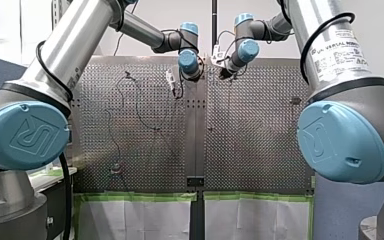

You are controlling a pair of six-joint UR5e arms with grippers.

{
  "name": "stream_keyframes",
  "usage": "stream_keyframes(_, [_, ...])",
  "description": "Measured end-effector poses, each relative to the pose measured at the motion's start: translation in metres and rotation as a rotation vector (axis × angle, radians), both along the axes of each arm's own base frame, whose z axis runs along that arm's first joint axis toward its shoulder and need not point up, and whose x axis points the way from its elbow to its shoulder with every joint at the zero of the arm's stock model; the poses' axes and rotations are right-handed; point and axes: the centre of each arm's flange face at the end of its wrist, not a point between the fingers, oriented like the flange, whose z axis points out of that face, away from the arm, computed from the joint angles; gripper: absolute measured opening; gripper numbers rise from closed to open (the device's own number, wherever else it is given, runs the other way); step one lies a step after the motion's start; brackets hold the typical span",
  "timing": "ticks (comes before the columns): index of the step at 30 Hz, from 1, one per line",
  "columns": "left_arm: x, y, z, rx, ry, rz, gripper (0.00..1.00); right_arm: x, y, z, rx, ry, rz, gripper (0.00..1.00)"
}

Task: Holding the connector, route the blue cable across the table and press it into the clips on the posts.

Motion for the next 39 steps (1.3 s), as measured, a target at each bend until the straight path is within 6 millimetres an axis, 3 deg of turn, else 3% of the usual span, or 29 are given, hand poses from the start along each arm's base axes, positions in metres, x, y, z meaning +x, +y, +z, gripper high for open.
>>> stream_keyframes(3, [-0.001, -0.001, 0.0, 0.0, -0.002, 0.004, 1.0, 0.0, 0.0, 0.0, 0.0, 0.0, 0.0, 0.0])
stream_keyframes(4, [-0.001, -0.001, 0.0, 0.0, -0.002, 0.005, 0.85, 0.0, 0.0, 0.0, 0.0, 0.0, 0.0, 0.0])
stream_keyframes(6, [-0.002, -0.002, 0.0, 0.003, -0.002, 0.006, 0.83, 0.0, 0.0, 0.0, 0.0, 0.0, 0.0, 0.0])
stream_keyframes(7, [-0.002, -0.002, 0.0, 0.005, -0.002, 0.007, 0.73, 0.0, 0.0, 0.0, 0.0, 0.0, 0.0, 0.0])
stream_keyframes(8, [-0.002, -0.002, 0.0, 0.006, -0.002, 0.009, 0.73, 0.0, 0.0, 0.0, 0.0, 0.0, 0.0, 0.0])
stream_keyframes(9, [-0.003, -0.002, 0.0, 0.008, -0.002, 0.012, 0.65, 0.0, 0.0, 0.0, 0.001, 0.0, 0.0, 0.0])
stream_keyframes(10, [-0.003, -0.002, 0.0, 0.01, -0.001, 0.016, 0.5, 0.0, 0.0, 0.0, 0.001, 0.0, 0.0, 0.0])
stream_keyframes(11, [-0.003, -0.002, 0.0, 0.013, 0.0, 0.019, 0.5, 0.0, 0.0, 0.0, 0.001, 0.0, 0.001, 0.0])
stream_keyframes(13, [-0.004, -0.001, 0.0, 0.017, 0.004, 0.026, 0.27, 0.001, 0.001, 0.0, 0.002, -0.001, 0.002, 0.0])
stream_keyframes(14, [-0.004, -0.001, -0.001, 0.019, 0.006, 0.029, 0.27, 0.001, 0.001, 0.0, 0.003, -0.001, 0.003, 0.0])
stream_keyframes(16, [-0.005, 0.0, -0.001, 0.024, 0.011, 0.037, 0.0, 0.002, 0.002, 0.0, 0.003, -0.002, 0.005, 0.0])
stream_keyframes(31, [-0.011, -0.001, -0.004, 0.043, 0.027, 0.062, 0.0, 0.002, 0.002, 0.0, 0.003, -0.003, 0.006, 0.0])
stream_keyframes(39, [-0.027, 0.0, -0.025, 0.088, 0.082, 0.105, 0.0, 0.007, 0.008, -0.006, 0.015, 0.002, 0.016, 0.0])
